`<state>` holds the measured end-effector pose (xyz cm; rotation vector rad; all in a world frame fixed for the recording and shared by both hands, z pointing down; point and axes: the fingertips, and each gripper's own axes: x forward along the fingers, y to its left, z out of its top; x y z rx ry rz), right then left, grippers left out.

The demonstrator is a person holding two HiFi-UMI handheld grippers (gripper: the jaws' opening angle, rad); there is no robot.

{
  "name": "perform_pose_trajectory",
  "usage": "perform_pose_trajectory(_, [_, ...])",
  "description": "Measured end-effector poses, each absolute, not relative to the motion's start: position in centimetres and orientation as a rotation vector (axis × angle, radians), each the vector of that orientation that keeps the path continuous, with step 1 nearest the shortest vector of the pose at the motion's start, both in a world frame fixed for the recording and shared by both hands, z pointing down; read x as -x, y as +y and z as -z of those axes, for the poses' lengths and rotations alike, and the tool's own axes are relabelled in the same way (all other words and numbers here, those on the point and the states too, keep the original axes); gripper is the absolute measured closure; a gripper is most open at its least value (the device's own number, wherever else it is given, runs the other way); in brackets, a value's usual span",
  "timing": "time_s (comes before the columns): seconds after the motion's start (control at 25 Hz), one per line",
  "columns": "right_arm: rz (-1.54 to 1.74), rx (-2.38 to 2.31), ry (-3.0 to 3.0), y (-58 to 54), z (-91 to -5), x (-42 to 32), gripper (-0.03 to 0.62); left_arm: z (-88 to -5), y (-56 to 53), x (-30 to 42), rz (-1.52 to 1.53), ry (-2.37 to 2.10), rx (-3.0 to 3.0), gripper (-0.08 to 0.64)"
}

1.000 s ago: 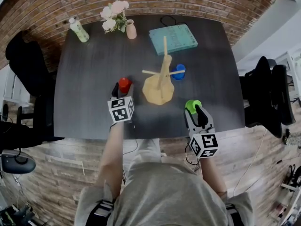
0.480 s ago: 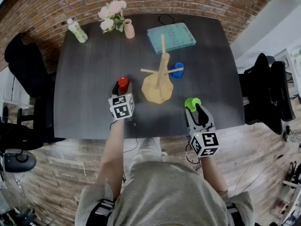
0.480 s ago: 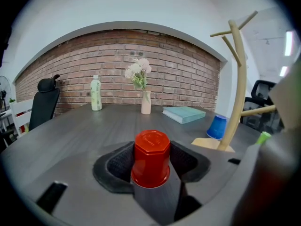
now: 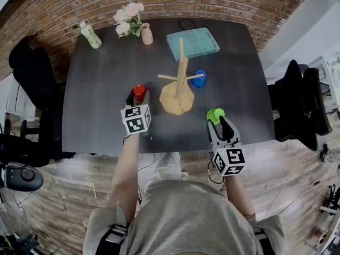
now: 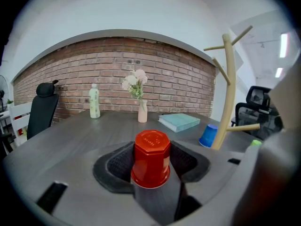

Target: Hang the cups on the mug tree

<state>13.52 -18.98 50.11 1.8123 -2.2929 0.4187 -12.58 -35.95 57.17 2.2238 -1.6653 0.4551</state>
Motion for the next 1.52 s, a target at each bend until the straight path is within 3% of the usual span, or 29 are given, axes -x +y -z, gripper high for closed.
perform_pose_trajectory(1.04, [-0.343,-1.799,-2.357,-15.0,-47.5,-13.6,0.411,-39.1,-31.4,9.5,-0.176,-1.609,-2.515,0.334])
perform_pose_trajectory(1.52, [-0.337,-1.805,-2.361,-13.9,-47.1,-14.0,0.411,-35.6,-31.0,6.8,-0.141,-1.56,-2.604,0.334])
